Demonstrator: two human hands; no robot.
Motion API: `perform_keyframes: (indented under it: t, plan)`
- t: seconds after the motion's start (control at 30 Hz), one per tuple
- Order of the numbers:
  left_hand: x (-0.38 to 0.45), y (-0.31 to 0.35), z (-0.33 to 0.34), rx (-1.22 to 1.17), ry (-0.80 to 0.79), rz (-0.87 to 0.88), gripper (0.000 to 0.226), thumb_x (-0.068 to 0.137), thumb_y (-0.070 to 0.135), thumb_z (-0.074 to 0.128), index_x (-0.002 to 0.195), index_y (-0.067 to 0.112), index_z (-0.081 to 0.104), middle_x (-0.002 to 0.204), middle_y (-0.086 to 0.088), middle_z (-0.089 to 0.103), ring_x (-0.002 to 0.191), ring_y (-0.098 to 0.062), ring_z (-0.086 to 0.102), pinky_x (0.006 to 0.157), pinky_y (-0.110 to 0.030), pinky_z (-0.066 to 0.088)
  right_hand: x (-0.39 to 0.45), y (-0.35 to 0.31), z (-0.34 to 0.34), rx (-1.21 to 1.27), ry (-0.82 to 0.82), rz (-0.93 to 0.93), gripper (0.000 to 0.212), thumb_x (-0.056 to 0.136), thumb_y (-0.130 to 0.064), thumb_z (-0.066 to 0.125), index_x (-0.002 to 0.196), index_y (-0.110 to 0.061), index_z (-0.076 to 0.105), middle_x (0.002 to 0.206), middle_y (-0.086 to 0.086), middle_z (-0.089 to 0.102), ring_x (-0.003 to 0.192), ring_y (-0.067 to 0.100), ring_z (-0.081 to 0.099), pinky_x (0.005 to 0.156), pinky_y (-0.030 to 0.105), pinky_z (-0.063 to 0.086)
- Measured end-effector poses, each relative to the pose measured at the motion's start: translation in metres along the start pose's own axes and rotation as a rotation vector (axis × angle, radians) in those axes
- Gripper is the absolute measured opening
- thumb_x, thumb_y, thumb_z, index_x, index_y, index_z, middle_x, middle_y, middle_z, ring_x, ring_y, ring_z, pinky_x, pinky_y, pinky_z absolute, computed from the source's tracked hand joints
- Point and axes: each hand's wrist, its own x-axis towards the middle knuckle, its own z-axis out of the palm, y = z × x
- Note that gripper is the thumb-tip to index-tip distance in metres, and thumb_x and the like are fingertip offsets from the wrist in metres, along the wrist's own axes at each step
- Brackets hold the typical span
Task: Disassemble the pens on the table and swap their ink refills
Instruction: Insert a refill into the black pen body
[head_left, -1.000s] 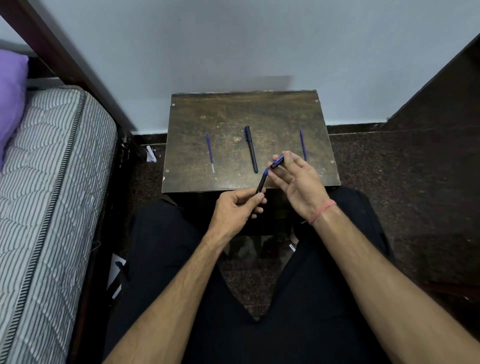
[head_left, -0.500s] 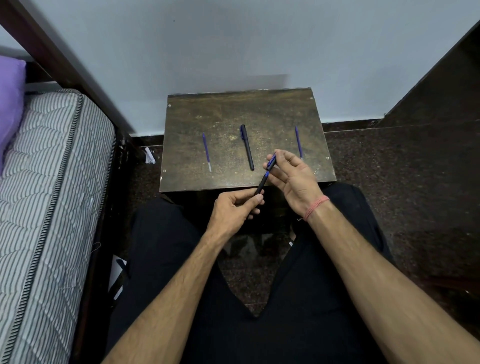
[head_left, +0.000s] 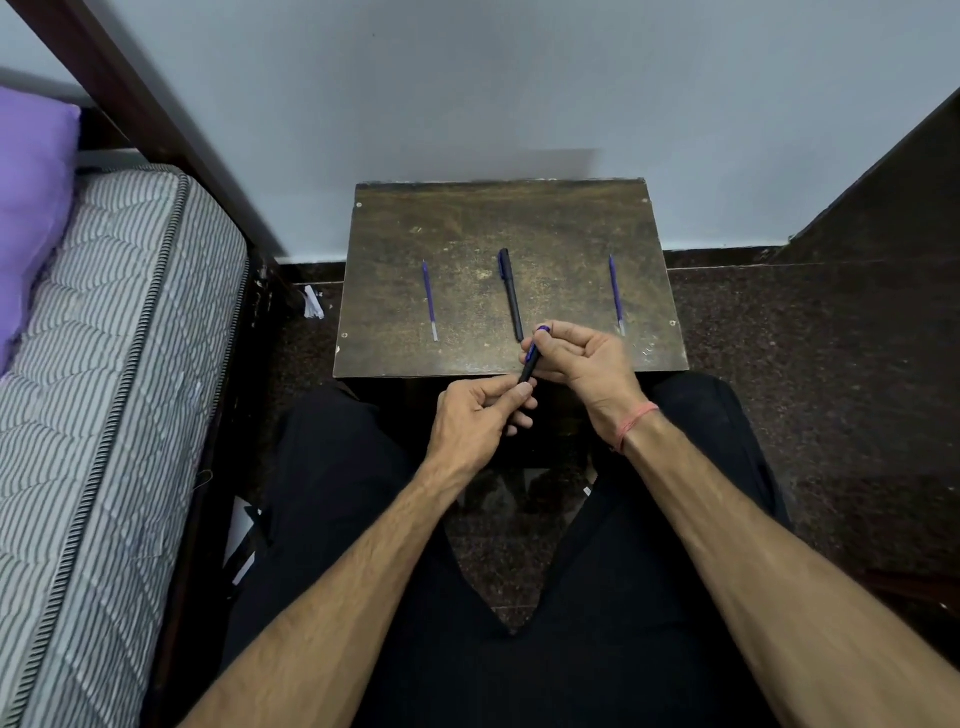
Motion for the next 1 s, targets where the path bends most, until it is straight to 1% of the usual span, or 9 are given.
perform_keyframes:
  t: [0.2, 0.33, 0.47, 0.63, 0.7, 0.8, 0.87, 0.93, 1.0]
  plan:
    - [-0.004, 0.002, 0.000, -0.014, 0.011, 0.012, 0.016, 0.107, 0.019, 0.076, 0.119, 0.018, 0.086, 0.089, 0.000, 0.086, 0.071, -0.009, 0.078, 0.070, -0.027, 0.064, -0.003, 0.004, 0.007, 0.030, -0.008, 0.011, 0.013, 0.104, -0.009, 0.072, 0.114, -0.001, 0.075, 0.100, 0.014, 0.082, 0.088, 0.019, 0.078, 0.091, 0.031, 0.065]
    - [-0.004, 0.002, -0.003, 0.186, 0.157, 0.160, 0.022, 0.106, 0.023, 0.074, 0.125, 0.023, 0.086, 0.095, 0.010, 0.088, 0.082, -0.008, 0.085, 0.080, -0.034, 0.071, -0.008, 0.013, 0.019, -0.054, -0.071, -0.007, 0.028, 0.099, -0.006, 0.078, 0.127, -0.002, 0.076, 0.116, 0.021, 0.080, 0.099, 0.023, 0.077, 0.090, 0.033, 0.063]
    - [-0.003, 0.007, 0.002, 0.255, 0.279, 0.259, 0.025, 0.099, 0.024, 0.074, 0.119, 0.033, 0.087, 0.097, 0.018, 0.087, 0.091, 0.002, 0.083, 0.088, -0.035, 0.070, -0.006, 0.017, 0.022, -0.129, -0.078, -0.043, 0.027, 0.098, -0.002, 0.077, 0.126, -0.003, 0.078, 0.115, 0.020, 0.082, 0.112, 0.032, 0.079, 0.101, 0.039, 0.063]
    - [0.003, 0.018, 0.011, 0.374, 0.276, 0.280, 0.045, 0.086, 0.033, 0.092, 0.129, 0.038, 0.081, 0.110, 0.022, 0.085, 0.102, 0.008, 0.078, 0.086, -0.025, 0.067, 0.017, 0.002, 0.002, -0.128, -0.022, -0.074, 0.013, 0.101, -0.006, 0.075, 0.111, -0.012, 0.082, 0.103, 0.010, 0.084, 0.099, 0.028, 0.082, 0.095, 0.041, 0.065]
    - [0.013, 0.026, 0.017, 0.473, 0.405, 0.278, 0.033, 0.093, 0.033, 0.086, 0.126, 0.034, 0.082, 0.111, 0.019, 0.084, 0.105, 0.001, 0.078, 0.093, -0.033, 0.066, 0.032, -0.006, -0.006, -0.118, 0.080, -0.073, 0.014, 0.104, -0.008, 0.072, 0.109, -0.016, 0.082, 0.100, 0.008, 0.081, 0.094, 0.027, 0.079, 0.092, 0.046, 0.065]
    - [0.030, 0.041, 0.029, 0.553, 0.533, 0.256, 0.019, 0.103, 0.035, 0.073, 0.118, 0.031, 0.084, 0.106, 0.013, 0.084, 0.101, -0.014, 0.079, 0.093, -0.043, 0.064, 0.051, -0.013, -0.013, -0.263, 0.163, -0.110, 0.013, 0.102, -0.009, 0.076, 0.112, -0.015, 0.082, 0.084, -0.005, 0.080, 0.083, 0.011, 0.078, 0.076, 0.031, 0.065]
    - [0.043, 0.049, 0.034, 0.585, 0.556, 0.236, 0.018, 0.103, 0.042, 0.073, 0.110, 0.030, 0.085, 0.098, 0.011, 0.085, 0.093, -0.014, 0.081, 0.086, -0.035, 0.062, 0.060, -0.015, -0.012, -0.357, 0.202, -0.104, 0.014, 0.097, -0.010, 0.082, 0.111, -0.013, 0.082, 0.078, -0.008, 0.080, 0.081, 0.015, 0.081, 0.069, 0.026, 0.066]
    - [0.055, 0.053, 0.036, 0.594, 0.582, 0.204, 0.018, 0.099, 0.047, 0.078, 0.099, 0.031, 0.086, 0.089, 0.013, 0.085, 0.085, -0.010, 0.080, 0.076, -0.028, 0.053, 0.068, -0.015, -0.009, -0.472, 0.257, -0.115, 0.021, 0.092, -0.014, 0.087, 0.112, -0.010, 0.083, 0.087, -0.001, 0.083, 0.085, 0.021, 0.083, 0.076, 0.030, 0.068]
    - [0.064, 0.056, 0.035, 0.618, 0.597, 0.173, 0.017, 0.092, 0.049, 0.084, 0.091, 0.031, 0.084, 0.081, 0.016, 0.082, 0.074, -0.004, 0.072, 0.071, -0.025, 0.045, 0.075, -0.014, -0.007, -0.653, 0.310, -0.166, 0.024, 0.088, -0.021, 0.091, 0.111, -0.014, 0.085, 0.090, -0.001, 0.083, 0.082, 0.013, 0.081, 0.088, 0.032, 0.066]
